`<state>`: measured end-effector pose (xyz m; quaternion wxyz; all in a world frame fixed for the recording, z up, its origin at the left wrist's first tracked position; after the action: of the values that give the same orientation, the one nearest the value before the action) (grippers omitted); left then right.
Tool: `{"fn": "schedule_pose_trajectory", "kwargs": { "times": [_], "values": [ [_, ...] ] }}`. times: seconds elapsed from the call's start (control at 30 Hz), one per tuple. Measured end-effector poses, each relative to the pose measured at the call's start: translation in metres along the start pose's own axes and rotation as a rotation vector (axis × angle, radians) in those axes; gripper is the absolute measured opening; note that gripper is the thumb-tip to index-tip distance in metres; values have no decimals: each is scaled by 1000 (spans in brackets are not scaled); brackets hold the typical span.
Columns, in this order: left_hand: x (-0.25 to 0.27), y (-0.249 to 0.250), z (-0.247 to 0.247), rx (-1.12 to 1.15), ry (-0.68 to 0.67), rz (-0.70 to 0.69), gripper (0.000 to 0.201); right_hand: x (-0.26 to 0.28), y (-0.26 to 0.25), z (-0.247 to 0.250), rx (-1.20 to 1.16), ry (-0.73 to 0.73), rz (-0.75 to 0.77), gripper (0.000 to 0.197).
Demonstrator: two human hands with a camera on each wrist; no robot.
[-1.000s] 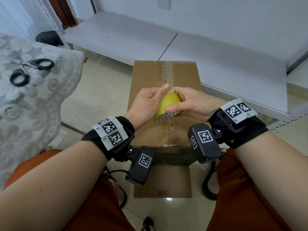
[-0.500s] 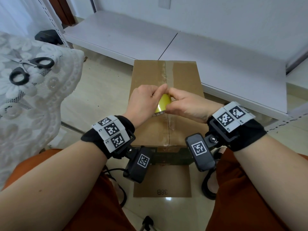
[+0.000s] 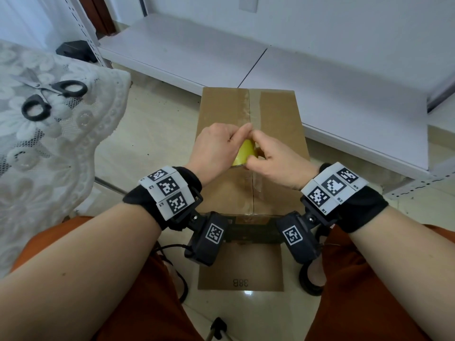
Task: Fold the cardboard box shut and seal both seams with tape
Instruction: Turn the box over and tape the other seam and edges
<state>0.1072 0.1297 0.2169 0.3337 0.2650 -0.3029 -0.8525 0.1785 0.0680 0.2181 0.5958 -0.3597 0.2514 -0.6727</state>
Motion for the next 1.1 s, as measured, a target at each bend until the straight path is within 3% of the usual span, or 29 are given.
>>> {"fn": "schedule_pose_trajectory", "kwargs": {
  "times": [0.13, 0.4, 0.5, 0.6, 0.73, 0.8, 0.87, 0.93, 1.03, 1.1],
  "values": [
    [0, 0, -1, 50, 2, 4, 53, 3, 3, 0, -16, 32, 12, 22],
    [0, -1, -2, 71, -10, 9, 53, 0, 6, -1, -12, 56, 18, 27],
    [-1, -2, 2, 114, 7, 44, 53, -3, 13, -2, -134, 45, -19, 40],
    [-3, -5, 7, 288, 65, 112, 53, -4, 23, 2, -251, 107, -143, 73],
    [0, -7, 1, 516, 29, 202, 52, -7, 34, 1, -624, 46, -259, 95],
    [1, -10, -5, 610, 20, 239, 37, -8, 41, 5, -805, 92, -307, 102],
    [3, -14, -9, 723, 48, 286, 23, -7, 52, 15, -884, 253, -384, 97],
    [5, -16, -15, 869, 63, 324, 16, -3, 62, 22, -886, 384, -438, 74],
    [9, -10, -25, 1084, 19, 407, 18, -5, 55, 17, -833, 296, -377, 9],
    [11, -15, -22, 889, 38, 441, 20, -4, 48, 23, -696, 303, -309, 17]
  ]
}}
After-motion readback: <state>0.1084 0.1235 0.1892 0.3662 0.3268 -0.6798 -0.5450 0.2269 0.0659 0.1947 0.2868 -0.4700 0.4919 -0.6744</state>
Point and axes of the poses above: each hand's wrist, its own x-axis away from the middle knuckle, its own z-axis out of the back of the hand, y = z × x, the point moved 8 cm from there along -x, towards the middle knuckle, and after that the axes turned 8 degrees about -z, right-handed, at the moved point
